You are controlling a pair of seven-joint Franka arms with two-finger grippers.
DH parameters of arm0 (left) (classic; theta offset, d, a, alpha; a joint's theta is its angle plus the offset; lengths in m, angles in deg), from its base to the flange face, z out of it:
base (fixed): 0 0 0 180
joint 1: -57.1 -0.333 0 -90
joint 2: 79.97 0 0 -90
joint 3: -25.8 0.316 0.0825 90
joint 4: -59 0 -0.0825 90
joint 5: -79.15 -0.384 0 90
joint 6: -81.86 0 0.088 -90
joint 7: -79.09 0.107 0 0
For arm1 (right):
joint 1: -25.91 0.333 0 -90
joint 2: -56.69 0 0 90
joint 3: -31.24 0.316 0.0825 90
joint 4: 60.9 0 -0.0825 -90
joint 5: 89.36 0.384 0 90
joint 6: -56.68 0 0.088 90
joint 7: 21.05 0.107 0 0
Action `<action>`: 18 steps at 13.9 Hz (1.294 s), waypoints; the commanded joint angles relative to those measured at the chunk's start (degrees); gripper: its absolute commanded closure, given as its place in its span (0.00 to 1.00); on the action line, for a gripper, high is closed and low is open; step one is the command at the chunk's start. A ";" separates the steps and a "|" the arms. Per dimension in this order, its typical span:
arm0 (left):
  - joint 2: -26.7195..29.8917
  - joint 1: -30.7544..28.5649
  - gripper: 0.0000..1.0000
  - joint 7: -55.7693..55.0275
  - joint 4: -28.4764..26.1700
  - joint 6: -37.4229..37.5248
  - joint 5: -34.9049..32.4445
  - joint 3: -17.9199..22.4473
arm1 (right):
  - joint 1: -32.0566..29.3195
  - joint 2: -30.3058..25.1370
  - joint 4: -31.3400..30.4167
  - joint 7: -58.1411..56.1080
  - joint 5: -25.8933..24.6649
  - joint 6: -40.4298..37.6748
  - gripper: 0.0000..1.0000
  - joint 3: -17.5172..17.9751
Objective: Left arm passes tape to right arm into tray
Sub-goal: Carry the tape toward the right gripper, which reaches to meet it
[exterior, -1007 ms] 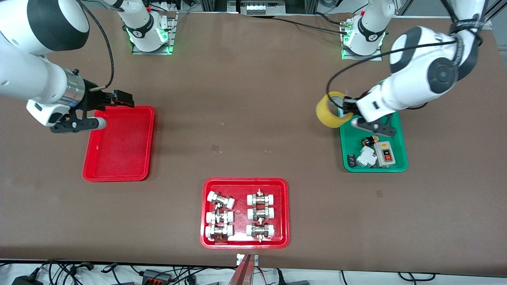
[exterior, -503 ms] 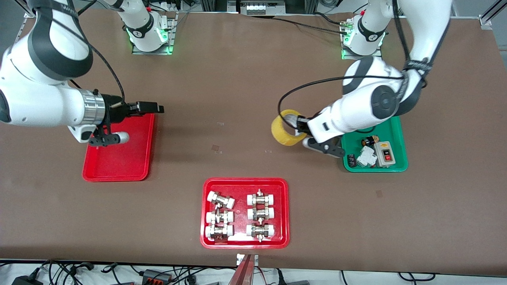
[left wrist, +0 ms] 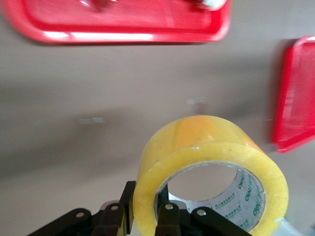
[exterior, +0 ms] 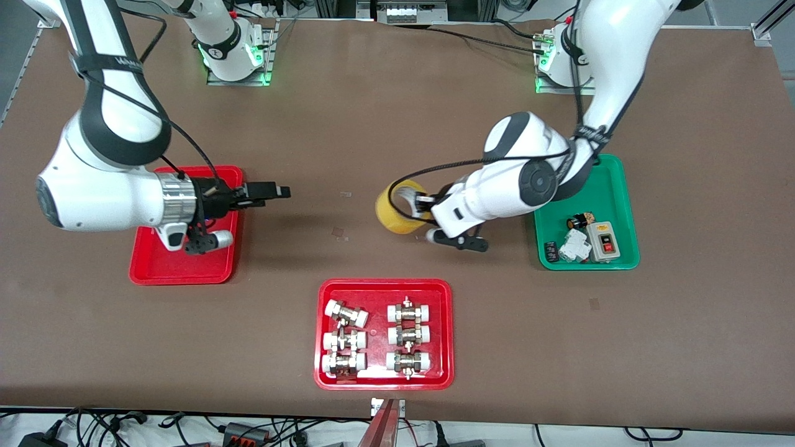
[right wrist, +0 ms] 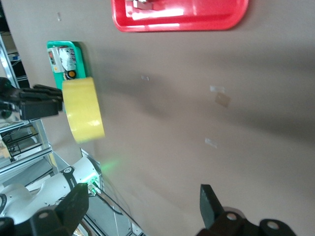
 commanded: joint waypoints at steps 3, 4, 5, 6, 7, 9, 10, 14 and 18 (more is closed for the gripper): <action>-5.46 6.19 1.00 -11.30 5.85 -11.27 2.97 0.41 | 4.35 3.11 0.50 -4.74 5.47 6.30 0.00 -0.19; -5.99 6.63 1.00 -11.30 5.68 -14.69 2.79 0.41 | 5.24 3.37 0.50 -4.74 6.00 8.06 0.00 -0.19; -5.99 6.98 1.00 -11.83 5.24 -17.34 2.79 0.41 | 6.03 4.07 0.50 -4.74 6.09 9.47 0.00 -0.19; -5.99 6.99 1.00 -12.09 4.97 -18.23 2.79 0.41 | 6.65 4.60 0.50 -4.92 6.09 10.96 0.00 -0.19; -5.99 7.07 1.00 -12.44 4.97 -18.59 2.96 0.41 | 7.00 4.87 0.50 -5.53 6.09 11.76 0.00 -0.19; -5.91 7.51 1.00 -14.02 4.97 -18.68 2.79 0.50 | 6.92 4.87 0.50 -7.20 6.09 11.86 0.00 -0.19; -5.99 7.69 1.00 -14.12 4.89 -18.68 2.79 0.50 | 7.00 4.96 0.50 -7.20 6.09 12.20 0.00 -0.19; -6.08 7.78 1.00 -14.12 4.88 -18.68 2.79 0.50 | 8.67 6.01 0.50 -7.20 6.18 16.34 0.00 -0.19; -6.08 7.78 1.00 -14.12 4.88 -18.68 2.70 0.50 | 9.20 6.01 0.59 -7.47 6.00 17.66 0.41 -0.19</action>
